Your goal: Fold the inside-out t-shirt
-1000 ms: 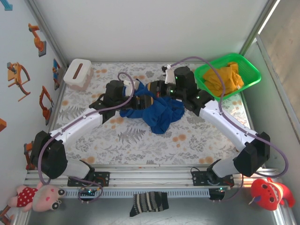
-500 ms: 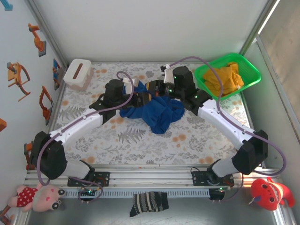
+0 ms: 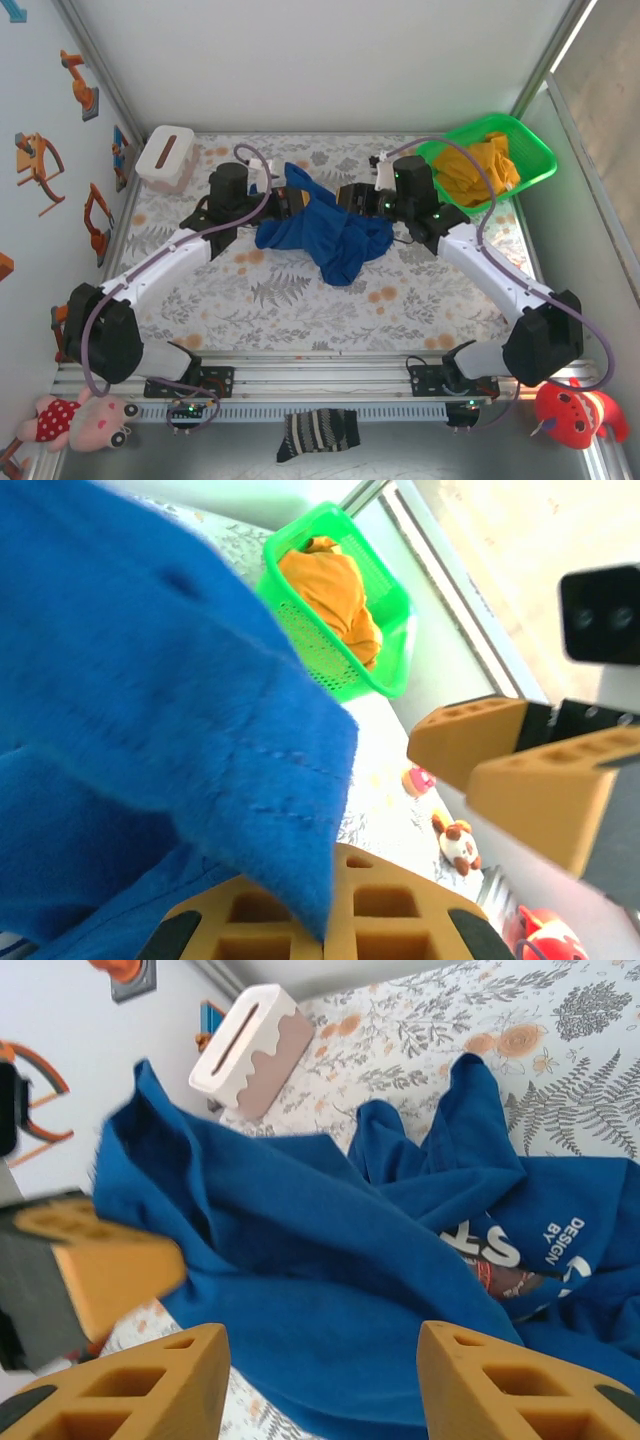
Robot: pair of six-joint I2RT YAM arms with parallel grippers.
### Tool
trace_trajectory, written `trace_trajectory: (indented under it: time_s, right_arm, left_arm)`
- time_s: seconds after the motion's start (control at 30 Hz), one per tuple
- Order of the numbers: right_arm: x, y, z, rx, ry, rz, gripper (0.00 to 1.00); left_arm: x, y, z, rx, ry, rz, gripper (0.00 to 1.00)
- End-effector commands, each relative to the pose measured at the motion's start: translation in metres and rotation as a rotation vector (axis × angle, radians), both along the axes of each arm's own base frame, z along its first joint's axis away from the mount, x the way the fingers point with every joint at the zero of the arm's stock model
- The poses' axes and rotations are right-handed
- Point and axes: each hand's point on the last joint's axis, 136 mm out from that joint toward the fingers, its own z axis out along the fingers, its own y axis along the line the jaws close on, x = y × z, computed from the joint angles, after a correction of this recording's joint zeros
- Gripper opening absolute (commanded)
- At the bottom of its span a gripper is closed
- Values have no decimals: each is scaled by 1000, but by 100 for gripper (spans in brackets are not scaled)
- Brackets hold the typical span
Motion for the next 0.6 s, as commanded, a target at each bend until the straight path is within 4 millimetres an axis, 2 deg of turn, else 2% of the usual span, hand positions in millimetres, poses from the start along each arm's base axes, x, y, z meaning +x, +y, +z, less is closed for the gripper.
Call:
trace_trajectory:
  time_s: [0.0, 0.47, 0.5, 0.57]
  right_arm:
    - [-10, 4, 4, -24, -73, 82, 53]
    - [34, 40, -21, -38, -46, 160, 56]
    - [36, 44, -22, -29, -41, 176, 55]
    - [37, 51, -24, -8, -31, 210, 44]
  left_arm:
    - [-13, -1, 25, -70, -43, -62, 0]
    - [-24, -4, 31, -89, -33, -123, 0]
    - [-24, -4, 30, -88, -29, -124, 0]
    - [-25, -3, 30, -88, -30, -127, 0]
